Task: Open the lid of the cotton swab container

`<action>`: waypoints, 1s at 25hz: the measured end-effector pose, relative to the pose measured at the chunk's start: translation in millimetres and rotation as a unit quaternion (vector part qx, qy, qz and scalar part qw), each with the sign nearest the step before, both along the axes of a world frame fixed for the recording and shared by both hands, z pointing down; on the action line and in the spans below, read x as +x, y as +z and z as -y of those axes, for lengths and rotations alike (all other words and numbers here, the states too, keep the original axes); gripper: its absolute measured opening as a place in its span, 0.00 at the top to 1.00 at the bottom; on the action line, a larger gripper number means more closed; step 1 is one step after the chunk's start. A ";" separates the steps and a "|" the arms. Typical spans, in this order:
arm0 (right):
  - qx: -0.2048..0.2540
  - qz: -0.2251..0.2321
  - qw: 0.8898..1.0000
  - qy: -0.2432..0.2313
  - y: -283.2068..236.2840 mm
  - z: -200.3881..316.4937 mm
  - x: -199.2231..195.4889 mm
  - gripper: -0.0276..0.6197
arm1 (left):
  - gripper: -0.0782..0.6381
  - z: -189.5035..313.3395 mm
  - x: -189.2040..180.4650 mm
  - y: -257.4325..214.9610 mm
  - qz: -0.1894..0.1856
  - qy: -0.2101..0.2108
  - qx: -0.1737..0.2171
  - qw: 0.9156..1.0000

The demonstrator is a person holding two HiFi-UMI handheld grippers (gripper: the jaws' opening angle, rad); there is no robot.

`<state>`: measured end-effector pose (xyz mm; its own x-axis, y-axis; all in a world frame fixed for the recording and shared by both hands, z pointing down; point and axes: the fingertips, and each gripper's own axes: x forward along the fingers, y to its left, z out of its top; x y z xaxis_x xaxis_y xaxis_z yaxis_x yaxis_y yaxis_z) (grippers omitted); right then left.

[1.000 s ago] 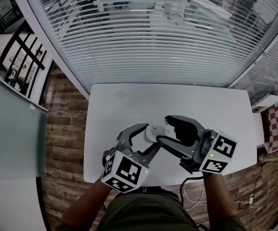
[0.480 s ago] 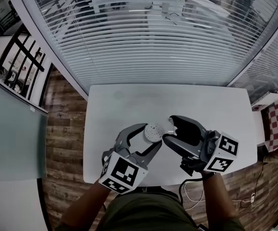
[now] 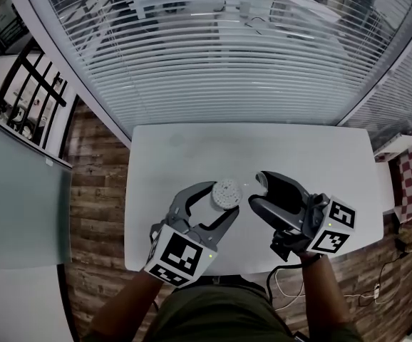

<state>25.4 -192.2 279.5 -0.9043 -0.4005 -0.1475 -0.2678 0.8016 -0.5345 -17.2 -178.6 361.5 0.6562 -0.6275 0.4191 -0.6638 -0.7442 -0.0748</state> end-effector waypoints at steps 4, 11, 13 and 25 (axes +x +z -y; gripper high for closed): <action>-0.009 0.008 1.000 0.006 3.4 0.6 4.8 0.59 | 0.53 1.4 3.1 -2.8 -0.008 0.004 0.008 1.000; -0.024 0.013 0.999 0.019 9.4 0.6 11.6 0.66 | 0.53 2.6 0.0 -6.7 -0.027 -0.002 0.010 1.000; -0.027 0.014 0.999 0.021 11.5 0.4 13.2 0.67 | 0.53 3.0 -0.3 -7.6 -0.032 -0.003 0.011 0.999; -0.044 0.013 0.999 0.028 20.8 -1.3 14.8 0.68 | 0.53 4.3 -2.6 -13.8 -0.034 -0.003 0.021 0.999</action>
